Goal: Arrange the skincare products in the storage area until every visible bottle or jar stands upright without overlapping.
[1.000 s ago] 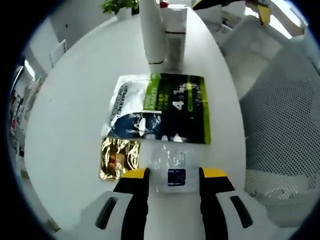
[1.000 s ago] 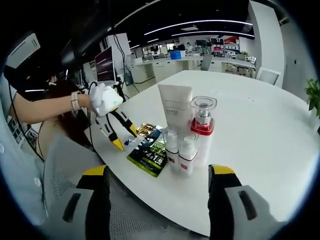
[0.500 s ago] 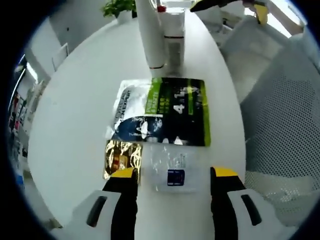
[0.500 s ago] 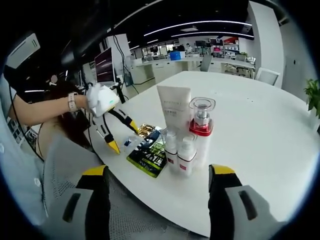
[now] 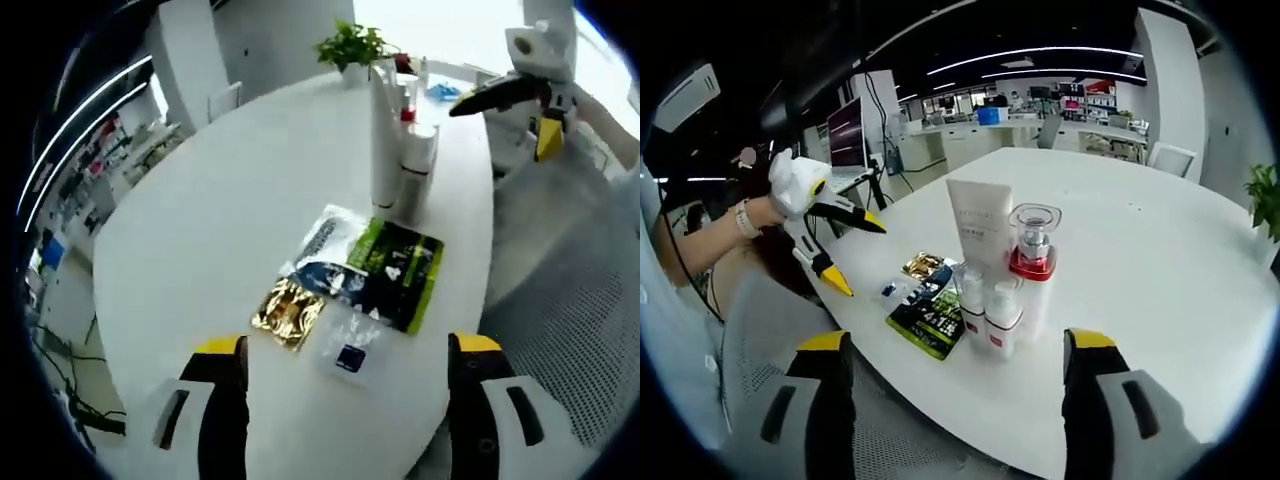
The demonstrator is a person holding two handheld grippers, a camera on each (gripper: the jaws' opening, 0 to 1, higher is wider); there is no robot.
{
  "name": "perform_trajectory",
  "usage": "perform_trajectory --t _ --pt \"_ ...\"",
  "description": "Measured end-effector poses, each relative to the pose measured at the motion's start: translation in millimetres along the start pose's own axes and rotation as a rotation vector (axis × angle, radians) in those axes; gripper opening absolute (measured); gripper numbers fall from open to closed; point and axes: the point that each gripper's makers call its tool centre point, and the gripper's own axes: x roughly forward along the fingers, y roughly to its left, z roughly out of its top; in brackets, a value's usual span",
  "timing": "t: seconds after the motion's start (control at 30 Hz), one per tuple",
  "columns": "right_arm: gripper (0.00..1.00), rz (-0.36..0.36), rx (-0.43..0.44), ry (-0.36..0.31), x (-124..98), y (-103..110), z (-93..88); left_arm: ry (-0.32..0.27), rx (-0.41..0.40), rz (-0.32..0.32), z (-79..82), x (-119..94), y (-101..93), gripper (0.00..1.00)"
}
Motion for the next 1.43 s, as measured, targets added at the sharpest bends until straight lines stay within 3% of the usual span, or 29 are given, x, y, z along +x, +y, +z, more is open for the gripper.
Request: perform_trajectory --t 0.1,0.23,0.4,1.07,1.43 --pt "0.9 -0.009 -0.002 -0.006 -1 -1 1.4 -0.075 -0.058 0.047 10.4 -11 -1.3 0.86" --pt "0.93 -0.021 -0.004 -0.011 -3 -3 1.7 -0.11 -0.095 0.09 15.4 -23 -3.8 0.92" --pt "0.96 -0.04 -0.008 -0.009 -5 -6 -0.1 -0.212 -0.196 0.139 26.0 -37 -7.3 0.94" --pt "1.0 -0.058 -0.029 -0.025 -8 -8 5.8 -0.275 -0.28 0.217 23.2 -60 -4.0 0.97" --pt "1.0 -0.059 -0.029 -0.018 -8 -8 3.4 -0.272 -0.271 0.215 23.6 -62 -5.8 0.97"
